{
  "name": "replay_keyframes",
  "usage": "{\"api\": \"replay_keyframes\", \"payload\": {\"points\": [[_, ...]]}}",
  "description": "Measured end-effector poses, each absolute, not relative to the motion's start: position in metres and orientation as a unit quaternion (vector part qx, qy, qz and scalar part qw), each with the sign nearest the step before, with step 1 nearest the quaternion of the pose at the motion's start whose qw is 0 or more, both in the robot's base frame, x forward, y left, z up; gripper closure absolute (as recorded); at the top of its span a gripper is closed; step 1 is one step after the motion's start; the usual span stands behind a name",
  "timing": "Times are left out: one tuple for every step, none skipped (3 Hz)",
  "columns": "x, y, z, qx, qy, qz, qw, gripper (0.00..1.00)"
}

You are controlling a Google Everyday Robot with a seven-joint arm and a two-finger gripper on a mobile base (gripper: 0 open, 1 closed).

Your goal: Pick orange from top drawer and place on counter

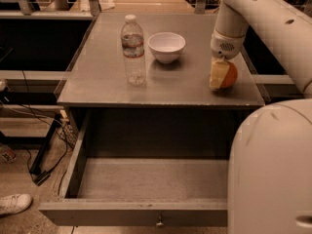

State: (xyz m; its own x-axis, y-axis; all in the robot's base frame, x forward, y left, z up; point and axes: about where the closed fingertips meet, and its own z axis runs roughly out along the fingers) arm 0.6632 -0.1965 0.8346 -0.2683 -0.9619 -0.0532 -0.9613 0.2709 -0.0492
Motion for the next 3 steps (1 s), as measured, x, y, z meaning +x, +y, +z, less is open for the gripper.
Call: {"api": "replay_keyframes", "payload": {"points": [[0.6632, -0.1965, 0.8354, -0.604, 0.796, -0.004, 0.036, 1.0], [0.6632, -0.1965, 0.8354, -0.604, 0.796, -0.004, 0.036, 0.81], [0.6632, -0.1965, 0.8354, -0.604, 0.796, -0.004, 0.036, 0.58]]}}
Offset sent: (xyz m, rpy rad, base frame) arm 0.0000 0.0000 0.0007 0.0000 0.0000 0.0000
